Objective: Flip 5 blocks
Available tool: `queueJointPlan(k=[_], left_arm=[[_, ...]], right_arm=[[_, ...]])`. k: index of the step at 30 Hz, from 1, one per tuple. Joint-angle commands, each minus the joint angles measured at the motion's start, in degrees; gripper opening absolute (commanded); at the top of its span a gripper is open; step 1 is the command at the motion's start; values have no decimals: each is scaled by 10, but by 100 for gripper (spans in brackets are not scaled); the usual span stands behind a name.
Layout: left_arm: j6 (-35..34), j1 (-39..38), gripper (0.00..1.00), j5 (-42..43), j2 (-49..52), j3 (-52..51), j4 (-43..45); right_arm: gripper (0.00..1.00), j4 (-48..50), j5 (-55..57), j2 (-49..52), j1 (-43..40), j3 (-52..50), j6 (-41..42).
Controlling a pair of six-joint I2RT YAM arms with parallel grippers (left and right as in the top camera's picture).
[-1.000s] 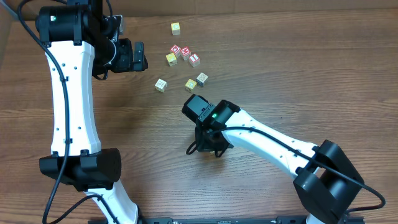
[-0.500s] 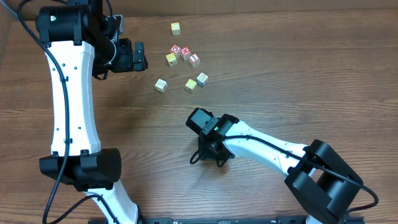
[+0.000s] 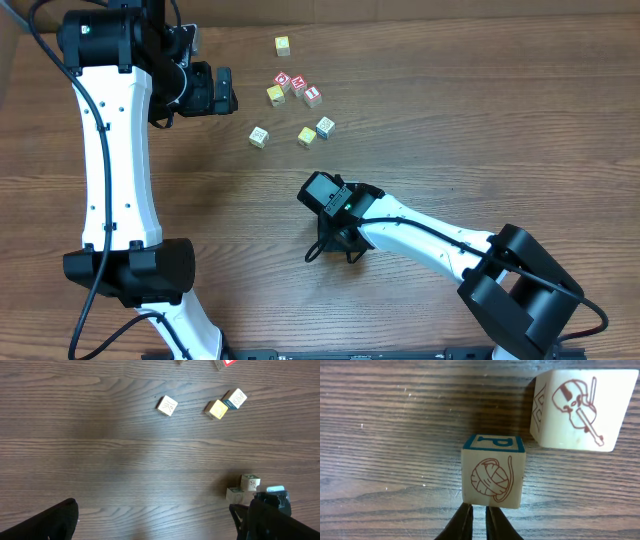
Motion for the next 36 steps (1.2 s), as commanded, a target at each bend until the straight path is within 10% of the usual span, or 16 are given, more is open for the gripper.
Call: queueJointPlan(k=[1,36], left_arm=[[7,-3,100,-3,5,-2,-1],[7,-3,100,-3,5,-2,-1]], right_arm=[[12,7,26,-9,2,-3,4],[17,38,2,-9,2,37,-46]])
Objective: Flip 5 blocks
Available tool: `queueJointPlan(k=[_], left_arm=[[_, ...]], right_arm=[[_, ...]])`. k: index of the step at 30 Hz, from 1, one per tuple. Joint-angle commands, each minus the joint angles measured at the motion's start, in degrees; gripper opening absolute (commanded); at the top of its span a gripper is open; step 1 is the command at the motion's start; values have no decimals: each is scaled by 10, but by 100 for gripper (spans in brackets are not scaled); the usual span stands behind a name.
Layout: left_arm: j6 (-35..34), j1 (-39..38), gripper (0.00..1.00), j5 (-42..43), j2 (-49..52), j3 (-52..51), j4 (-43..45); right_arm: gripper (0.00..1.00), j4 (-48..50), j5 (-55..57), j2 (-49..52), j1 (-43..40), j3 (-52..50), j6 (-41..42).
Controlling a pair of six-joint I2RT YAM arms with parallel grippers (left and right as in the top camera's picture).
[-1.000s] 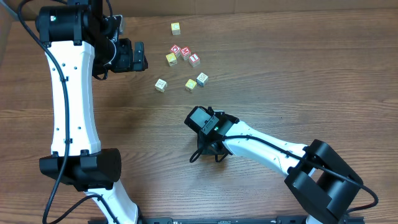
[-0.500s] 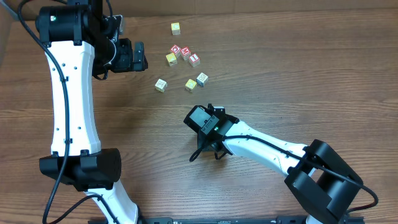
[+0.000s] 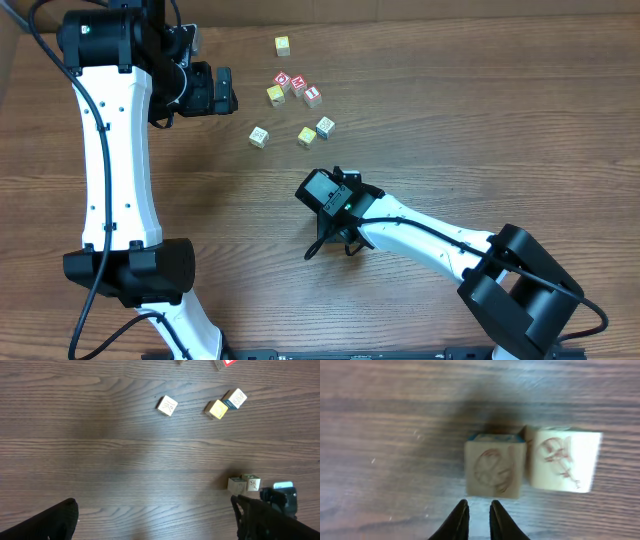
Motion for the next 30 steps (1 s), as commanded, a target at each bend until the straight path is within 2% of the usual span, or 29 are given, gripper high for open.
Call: queueJointPlan(k=[1,6,11,20,30], left_arm=[[7,-3,100,-3,5,-2,-1],[7,-3,100,-3,5,-2,-1],[7,-3,100,-3,5,-2,-1],[7,-3,100,-3,5,-2,-1],[7,-3,100,-3,5,-2,-1]], right_arm=[[17,3,-64,-9,2,47,-39],[15,45,-71,-9,2,75,-39],[11,72,-27,1,4,74,-39],[10,55,-17,48,7,73,-39],[11,13,36,51,7,73,-39]])
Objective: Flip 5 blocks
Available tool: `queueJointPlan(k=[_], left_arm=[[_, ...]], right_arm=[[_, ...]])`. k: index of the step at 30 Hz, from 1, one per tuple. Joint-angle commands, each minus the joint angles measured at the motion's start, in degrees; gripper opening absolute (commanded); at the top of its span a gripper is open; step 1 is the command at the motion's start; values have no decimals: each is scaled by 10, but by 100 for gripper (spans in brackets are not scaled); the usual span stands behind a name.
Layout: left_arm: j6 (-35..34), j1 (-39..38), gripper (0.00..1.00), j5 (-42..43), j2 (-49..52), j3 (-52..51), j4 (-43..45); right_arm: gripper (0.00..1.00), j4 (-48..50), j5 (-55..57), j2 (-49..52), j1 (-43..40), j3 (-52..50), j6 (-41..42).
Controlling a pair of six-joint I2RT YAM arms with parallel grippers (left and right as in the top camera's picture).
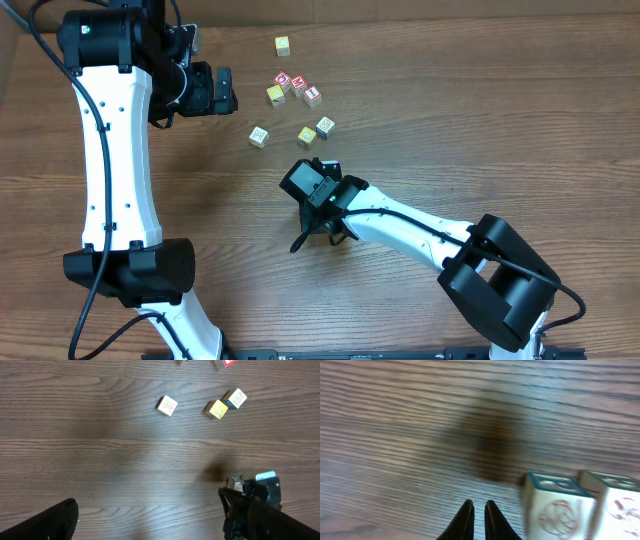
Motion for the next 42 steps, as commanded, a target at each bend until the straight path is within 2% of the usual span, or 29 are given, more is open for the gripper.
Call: queueJointPlan(k=[1,42], left_arm=[[7,-3,100,-3,5,-2,-1],[7,-3,100,-3,5,-2,-1]], right_arm=[[11,-9,36,0,3,8,-2],[15,-33,45,-2,-11,23,-4]])
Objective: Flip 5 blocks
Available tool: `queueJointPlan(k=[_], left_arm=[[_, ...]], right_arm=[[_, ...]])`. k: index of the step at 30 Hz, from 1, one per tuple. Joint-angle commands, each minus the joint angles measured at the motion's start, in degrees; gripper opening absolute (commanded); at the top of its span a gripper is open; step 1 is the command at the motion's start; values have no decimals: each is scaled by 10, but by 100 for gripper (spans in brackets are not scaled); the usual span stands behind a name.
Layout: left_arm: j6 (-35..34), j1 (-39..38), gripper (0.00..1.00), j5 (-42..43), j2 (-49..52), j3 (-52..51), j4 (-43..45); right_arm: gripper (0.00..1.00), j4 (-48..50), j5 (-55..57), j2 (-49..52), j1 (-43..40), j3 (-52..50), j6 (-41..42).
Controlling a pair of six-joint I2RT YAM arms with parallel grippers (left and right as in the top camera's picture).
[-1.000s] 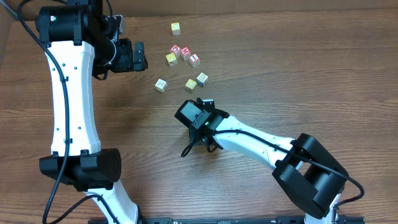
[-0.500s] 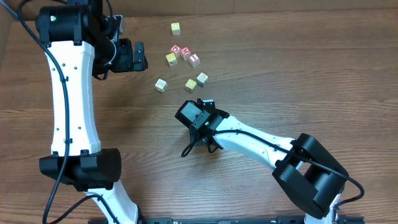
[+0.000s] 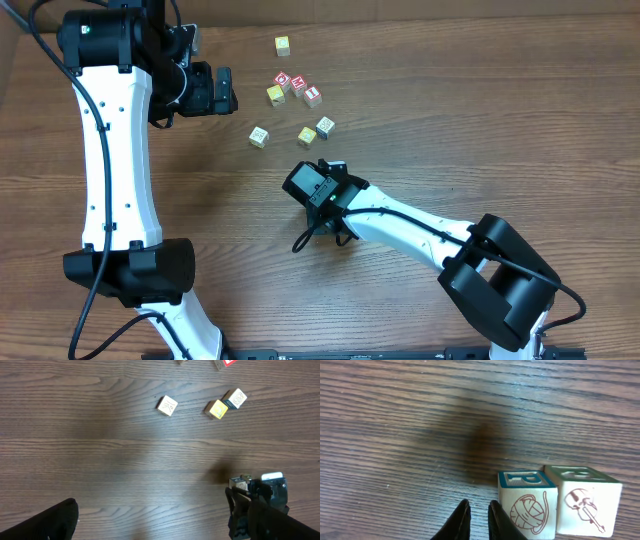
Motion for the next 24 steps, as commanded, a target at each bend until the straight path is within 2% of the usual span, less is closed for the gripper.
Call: queueJointPlan(k=[1,9,18,24], left_arm=[[7,-3,100,-3,5,-2,-1],[7,-3,100,-3,5,-2,-1],[7,-3,100,-3,5,-2,-1],[7,-3,100,-3,5,-2,-1]], right_arm=[[15,1,14,-2,-7,22,0],[15,1,7,-2,-7,25,-1],[15,-60,-33,-59,-7,46,-2],[14,-92,-33,-58,-7,24,48]])
